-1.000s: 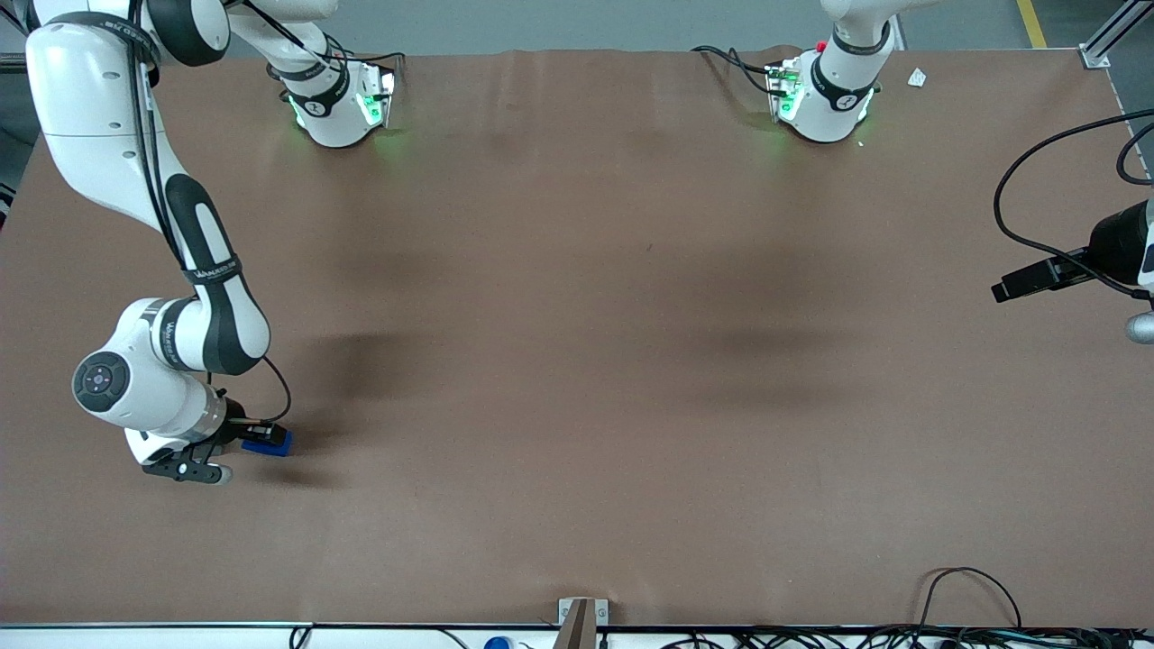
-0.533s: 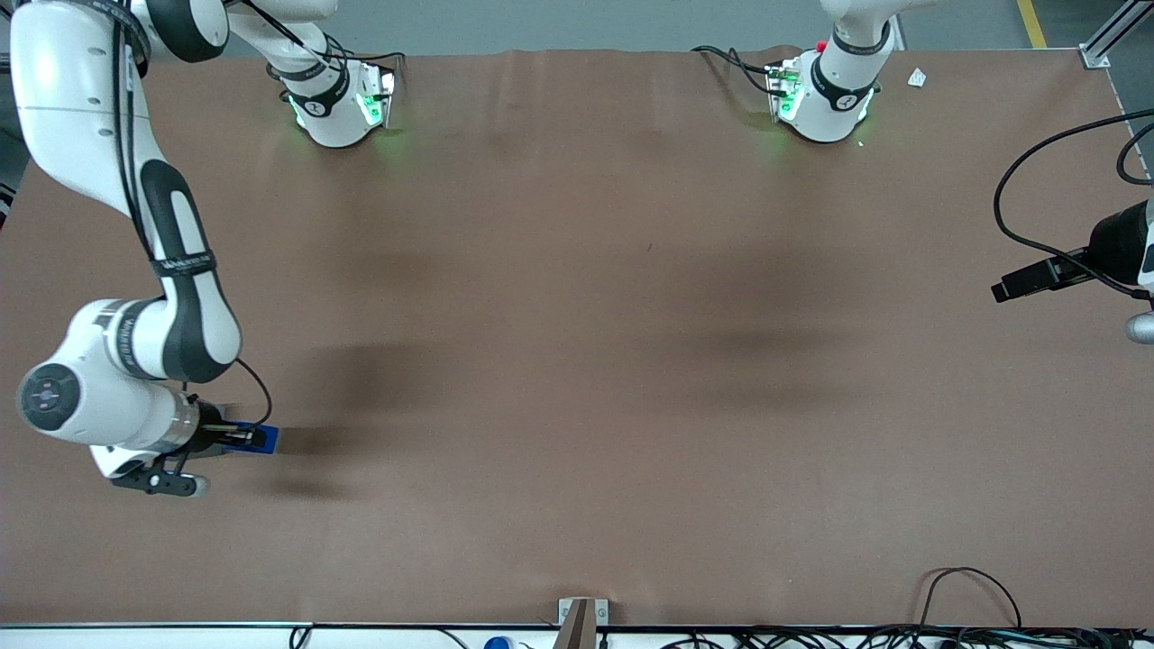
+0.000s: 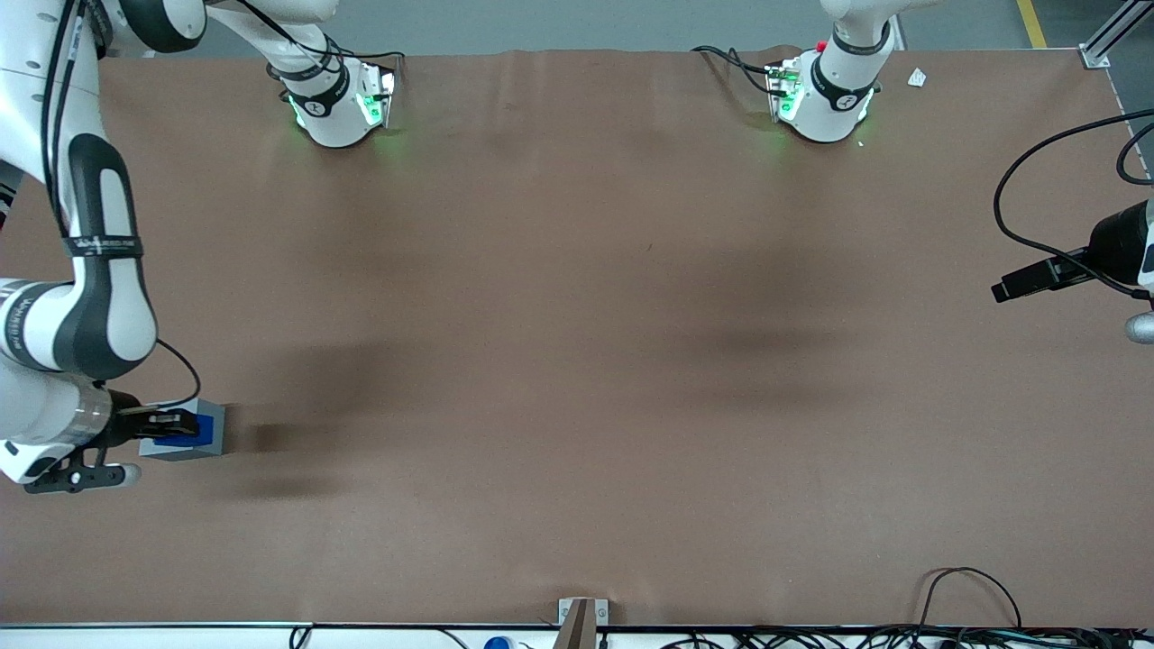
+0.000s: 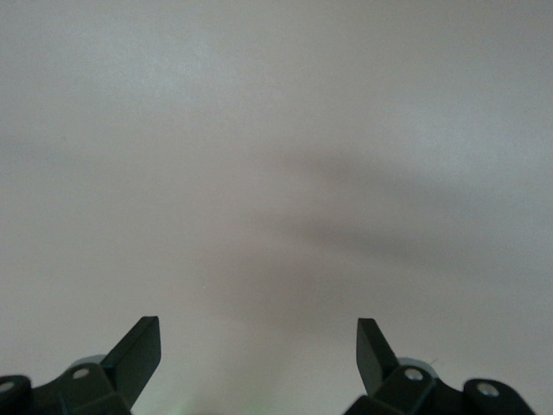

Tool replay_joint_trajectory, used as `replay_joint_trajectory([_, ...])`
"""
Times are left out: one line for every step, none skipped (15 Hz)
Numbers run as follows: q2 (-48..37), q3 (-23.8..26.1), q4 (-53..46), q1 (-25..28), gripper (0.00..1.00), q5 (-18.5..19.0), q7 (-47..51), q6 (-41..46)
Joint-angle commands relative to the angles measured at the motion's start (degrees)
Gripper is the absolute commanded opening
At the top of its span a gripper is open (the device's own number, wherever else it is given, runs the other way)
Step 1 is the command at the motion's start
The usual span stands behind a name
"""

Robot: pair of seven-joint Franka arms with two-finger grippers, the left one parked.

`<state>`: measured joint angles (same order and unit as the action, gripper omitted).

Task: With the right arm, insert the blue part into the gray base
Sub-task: 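Lift the blue cube and carry it over the gray base's hole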

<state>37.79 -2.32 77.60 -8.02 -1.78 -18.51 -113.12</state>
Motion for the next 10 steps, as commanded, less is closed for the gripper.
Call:
replay_joint_trajectory([-0.1, 0.7, 0.4, -2.4, 0.0, 0.6, -3.6, -0.3])
replay_joint_trajectory([0.0, 0.7, 0.4, -2.7, 0.0, 0.6, -3.5, -0.4])
replay_joint_trajectory([0.1, 0.7, 0.4, -2.9, 0.0, 0.6, -3.5, -0.4])
replay_joint_trajectory([0.2, 0.7, 0.5, -3.4, 0.0, 0.5, -3.5, -0.7])
replay_joint_trajectory([0.3, 0.7, 0.7, -3.9, 0.0, 0.4, -3.5, -1.3])
replay_joint_trajectory([0.4, 0.7, 1.1, -4.4, 0.0, 0.4, -3.5, -1.7])
replay_joint_trajectory([0.4, 0.7, 1.3, -4.8, 0.0, 0.3, -3.5, -1.8])
replay_joint_trajectory([0.4, 0.7, 1.9, -5.0, 0.0, 0.4, -3.6, -1.8])
replay_joint_trajectory([0.4, 0.7, 2.4, -5.0, 0.01, 0.4, -3.5, -1.9])
replay_joint_trajectory([0.5, 0.7, 3.0, -4.9, 0.01, 0.5, -3.3, -2.1])
